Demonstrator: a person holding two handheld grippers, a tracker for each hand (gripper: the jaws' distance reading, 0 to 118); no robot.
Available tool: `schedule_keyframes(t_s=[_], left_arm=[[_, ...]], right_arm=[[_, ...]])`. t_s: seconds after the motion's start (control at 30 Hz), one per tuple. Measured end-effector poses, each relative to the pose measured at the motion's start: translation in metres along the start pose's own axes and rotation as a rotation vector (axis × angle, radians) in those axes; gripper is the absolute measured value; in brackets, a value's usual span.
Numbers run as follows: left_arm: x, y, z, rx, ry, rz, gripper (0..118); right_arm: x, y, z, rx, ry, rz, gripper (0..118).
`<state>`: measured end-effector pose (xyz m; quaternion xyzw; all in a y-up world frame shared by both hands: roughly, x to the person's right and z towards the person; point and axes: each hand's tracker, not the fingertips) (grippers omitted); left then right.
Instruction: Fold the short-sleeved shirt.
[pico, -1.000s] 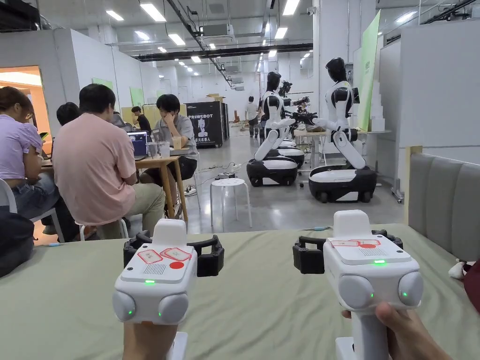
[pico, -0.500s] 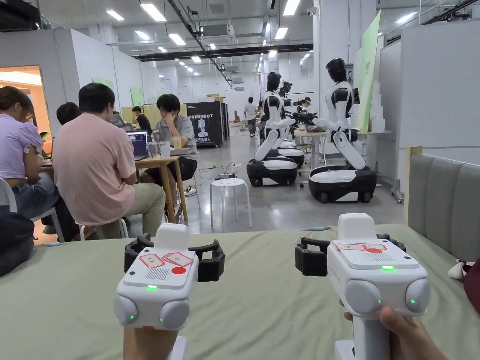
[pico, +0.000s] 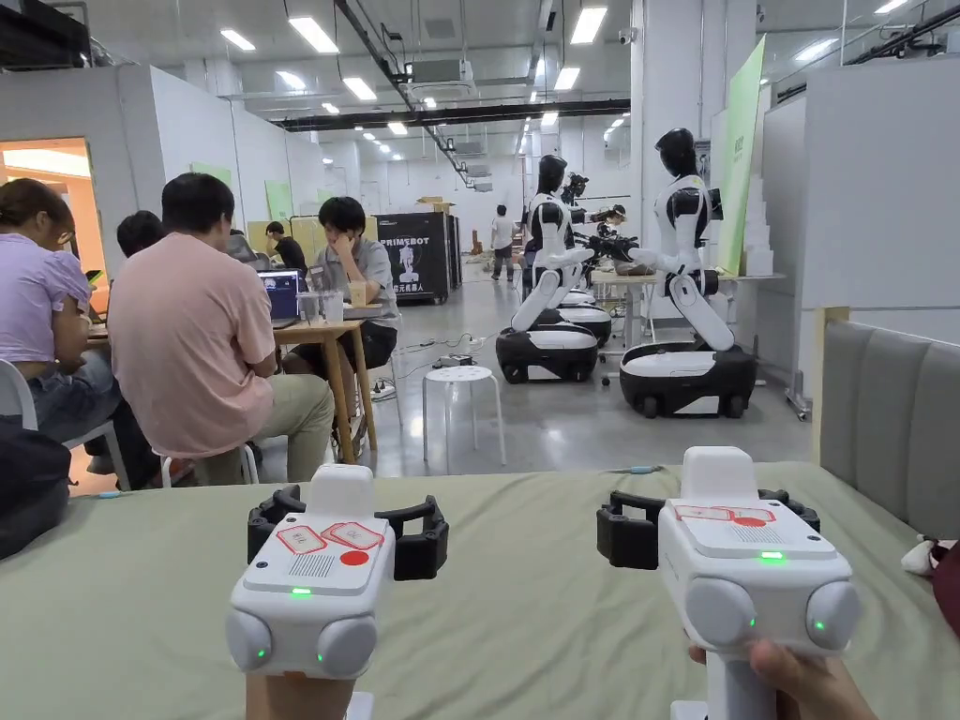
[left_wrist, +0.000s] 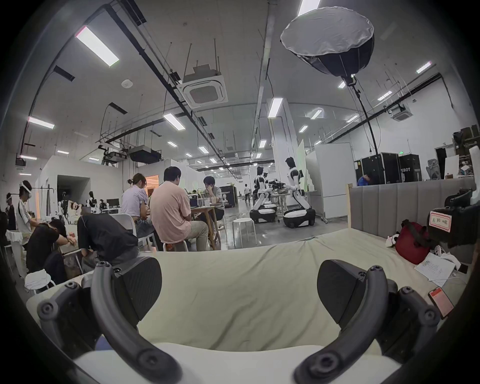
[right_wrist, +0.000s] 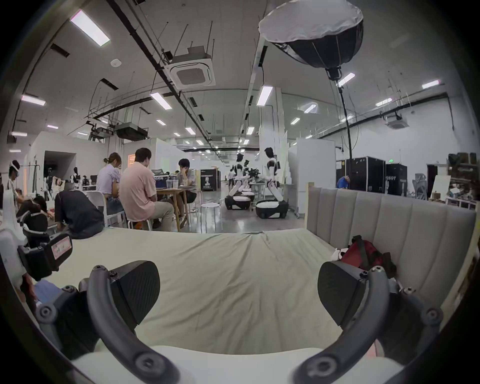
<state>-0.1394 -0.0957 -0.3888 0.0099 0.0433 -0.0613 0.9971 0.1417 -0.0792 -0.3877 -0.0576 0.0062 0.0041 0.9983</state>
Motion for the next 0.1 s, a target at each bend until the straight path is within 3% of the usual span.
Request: schedule_keyframes(t_s=[0.1], left_arm=[[-0.001, -0.0007, 0.0, -0.002, 0.003, 0.0, 118]], right_arm=[[-0.005, -0.0023, 0.0034, 0.014, 0.005, 0.06, 118]])
